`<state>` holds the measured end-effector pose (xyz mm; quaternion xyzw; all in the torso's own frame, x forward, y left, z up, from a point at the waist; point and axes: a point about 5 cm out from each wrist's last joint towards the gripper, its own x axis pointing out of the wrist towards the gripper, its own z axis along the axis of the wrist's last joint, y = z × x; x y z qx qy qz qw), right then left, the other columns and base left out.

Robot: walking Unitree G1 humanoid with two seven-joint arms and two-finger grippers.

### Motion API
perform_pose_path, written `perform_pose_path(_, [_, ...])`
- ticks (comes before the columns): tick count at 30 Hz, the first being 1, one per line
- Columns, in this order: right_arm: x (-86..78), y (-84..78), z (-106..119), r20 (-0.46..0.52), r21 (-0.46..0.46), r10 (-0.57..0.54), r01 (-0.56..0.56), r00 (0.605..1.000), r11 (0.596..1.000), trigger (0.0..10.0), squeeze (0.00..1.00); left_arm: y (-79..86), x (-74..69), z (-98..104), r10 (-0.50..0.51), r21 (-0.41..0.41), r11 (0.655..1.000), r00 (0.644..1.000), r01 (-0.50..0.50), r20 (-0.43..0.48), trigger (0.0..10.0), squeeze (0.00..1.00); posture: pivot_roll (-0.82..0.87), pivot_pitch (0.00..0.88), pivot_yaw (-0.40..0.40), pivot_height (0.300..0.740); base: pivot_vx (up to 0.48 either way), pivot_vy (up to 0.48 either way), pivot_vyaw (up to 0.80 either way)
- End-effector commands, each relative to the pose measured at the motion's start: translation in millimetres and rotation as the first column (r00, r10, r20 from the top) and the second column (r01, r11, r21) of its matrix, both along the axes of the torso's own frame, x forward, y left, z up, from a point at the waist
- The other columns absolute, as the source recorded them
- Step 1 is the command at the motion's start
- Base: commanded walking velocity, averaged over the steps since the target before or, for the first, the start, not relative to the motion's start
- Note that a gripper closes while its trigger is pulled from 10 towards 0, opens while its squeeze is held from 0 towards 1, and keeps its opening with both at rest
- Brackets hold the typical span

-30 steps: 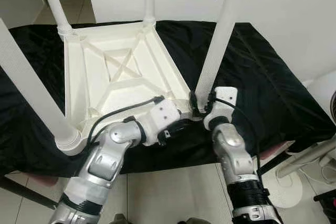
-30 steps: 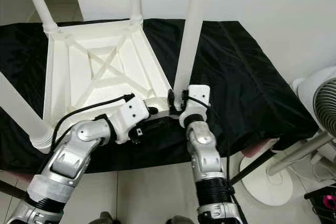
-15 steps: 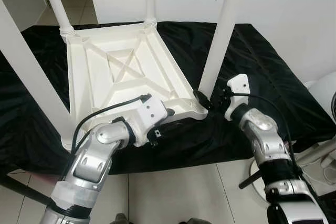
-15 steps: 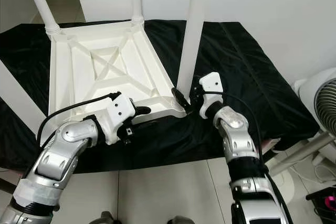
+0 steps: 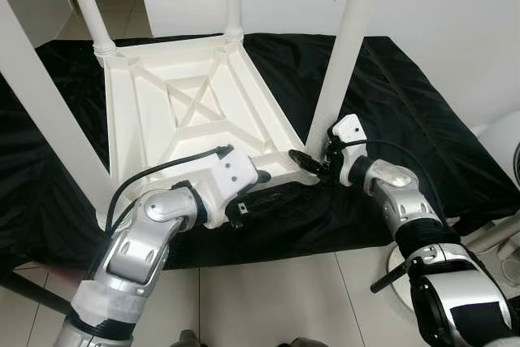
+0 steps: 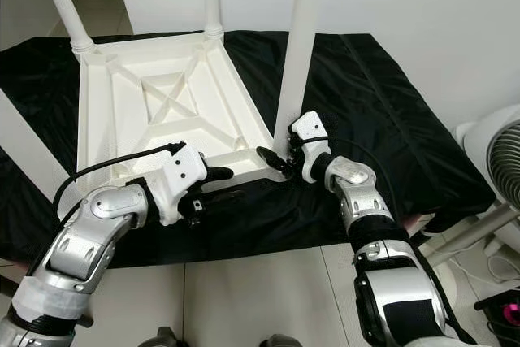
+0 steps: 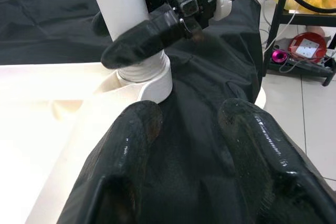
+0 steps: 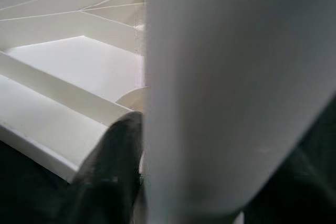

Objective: Building children table

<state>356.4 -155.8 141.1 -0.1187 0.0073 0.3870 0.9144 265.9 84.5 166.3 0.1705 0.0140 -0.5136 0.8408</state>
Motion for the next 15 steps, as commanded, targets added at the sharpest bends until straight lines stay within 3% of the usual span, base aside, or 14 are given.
perform_pose_path(1, [-4.7,2.7,-13.0,-0.052,-0.007,0.032,-0.032,0.998,0.999,0.0,0.0,-0.9,-2.9,-0.8,-0.018,0.003,1.0,1.0,0.018,-0.015,10.0,0.0,-0.07,0.0,-0.002,0.74,0.0,0.0,0.0])
perform_pose_path(7, [-8.8,6.5,-19.2,-0.055,0.063,-0.039,0.042,0.998,0.997,0.0,0.0,-2.5,-3.2,-3.3,-0.017,0.003,1.0,1.0,0.017,-0.021,10.0,0.0,-0.09,0.0,-0.005,0.74,0.0,0.0,0.0])
perform_pose_path(8, [-9.8,9.2,-20.1,-0.064,0.083,-0.063,0.068,0.996,0.994,10.0,0.0,-3.3,-2.4,-3.6,-0.015,0.001,1.0,1.0,0.015,-0.022,10.0,0.0,-0.09,0.0,-0.005,0.74,0.0,0.0,0.0])
perform_pose_path(15, [-15.2,20.1,-19.7,-0.044,0.149,-0.199,0.204,0.979,0.968,10.0,0.0,-5.9,-1.9,-4.4,-0.012,-0.005,1.0,1.0,0.012,-0.027,10.0,0.0,-0.11,0.0,-0.006,0.74,0.0,0.0,0.0])
